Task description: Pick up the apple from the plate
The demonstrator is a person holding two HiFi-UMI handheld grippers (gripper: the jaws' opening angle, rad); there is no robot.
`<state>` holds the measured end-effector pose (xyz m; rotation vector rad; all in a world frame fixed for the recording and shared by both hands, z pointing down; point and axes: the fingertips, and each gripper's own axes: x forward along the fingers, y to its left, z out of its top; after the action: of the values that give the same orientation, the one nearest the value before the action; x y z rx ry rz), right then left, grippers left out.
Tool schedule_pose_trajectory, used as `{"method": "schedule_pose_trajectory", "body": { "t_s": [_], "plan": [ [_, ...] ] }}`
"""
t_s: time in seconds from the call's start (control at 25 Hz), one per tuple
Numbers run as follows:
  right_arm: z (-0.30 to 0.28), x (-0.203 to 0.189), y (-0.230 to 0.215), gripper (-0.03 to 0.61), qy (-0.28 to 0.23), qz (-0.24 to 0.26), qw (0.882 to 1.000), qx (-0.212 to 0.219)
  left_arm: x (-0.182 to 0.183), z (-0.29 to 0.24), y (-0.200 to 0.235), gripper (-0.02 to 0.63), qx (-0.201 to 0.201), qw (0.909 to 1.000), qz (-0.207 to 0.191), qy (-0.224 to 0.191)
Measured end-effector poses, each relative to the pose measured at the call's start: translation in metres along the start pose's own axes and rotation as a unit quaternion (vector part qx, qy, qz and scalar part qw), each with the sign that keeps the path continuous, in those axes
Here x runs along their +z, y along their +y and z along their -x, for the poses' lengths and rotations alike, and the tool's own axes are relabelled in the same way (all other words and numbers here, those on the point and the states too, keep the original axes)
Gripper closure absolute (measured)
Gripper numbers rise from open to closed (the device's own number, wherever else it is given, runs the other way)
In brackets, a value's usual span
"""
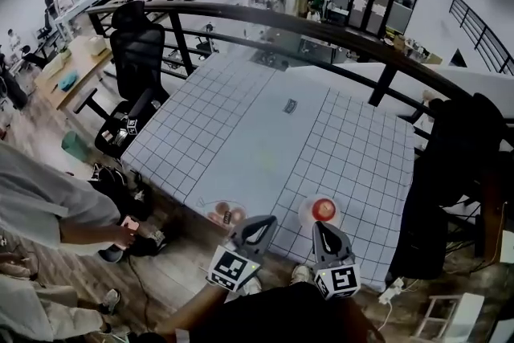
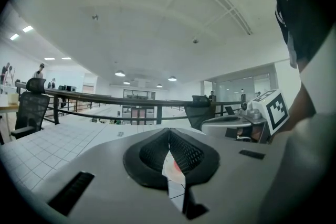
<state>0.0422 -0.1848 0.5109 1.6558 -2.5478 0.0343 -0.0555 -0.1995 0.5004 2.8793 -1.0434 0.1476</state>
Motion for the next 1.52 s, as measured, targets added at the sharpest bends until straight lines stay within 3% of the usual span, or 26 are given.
{"method": "schedule_pose_trajectory", "body": {
  "t_s": [0.36, 0.64, 1.0, 1.08, 1.2, 1.52],
  "plan": [
    [-0.012, -0.018, -0.032, 0.555, 0.017, 0.016, 0.999, 0.027, -0.008, -0.04, -0.003, 0.592, 0.013, 0.9997, 0.011, 0.017],
    [-0.027, -0.023, -0.051, 0.555, 0.02, -0.047, 0.998, 0.027, -0.019, -0.064, -0.01, 0.592, 0.002, 0.9995, 0.02, 0.024],
    [-0.035, -0.038, -0.06, 0.551, 0.04, -0.009, 0.999, 0.033, -0.026, -0.082, -0.01, 0.592, 0.002, 0.9991, 0.022, 0.035],
    [-0.036, -0.04, -0.062, 0.441, 0.041, -0.009, 0.999, 0.03, -0.028, -0.083, -0.01, 0.592, 0.004, 0.999, 0.024, 0.038],
    [-0.037, -0.049, -0.065, 0.372, 0.053, -0.01, 0.998, 0.027, -0.031, -0.083, -0.011, 0.592, 0.006, 0.9987, 0.027, 0.042],
    [-0.043, -0.085, -0.074, 0.277, 0.108, -0.01, 0.994, 0.022, -0.037, -0.085, -0.01, 0.592, 0.006, 0.9983, 0.035, 0.047]
  ]
}}
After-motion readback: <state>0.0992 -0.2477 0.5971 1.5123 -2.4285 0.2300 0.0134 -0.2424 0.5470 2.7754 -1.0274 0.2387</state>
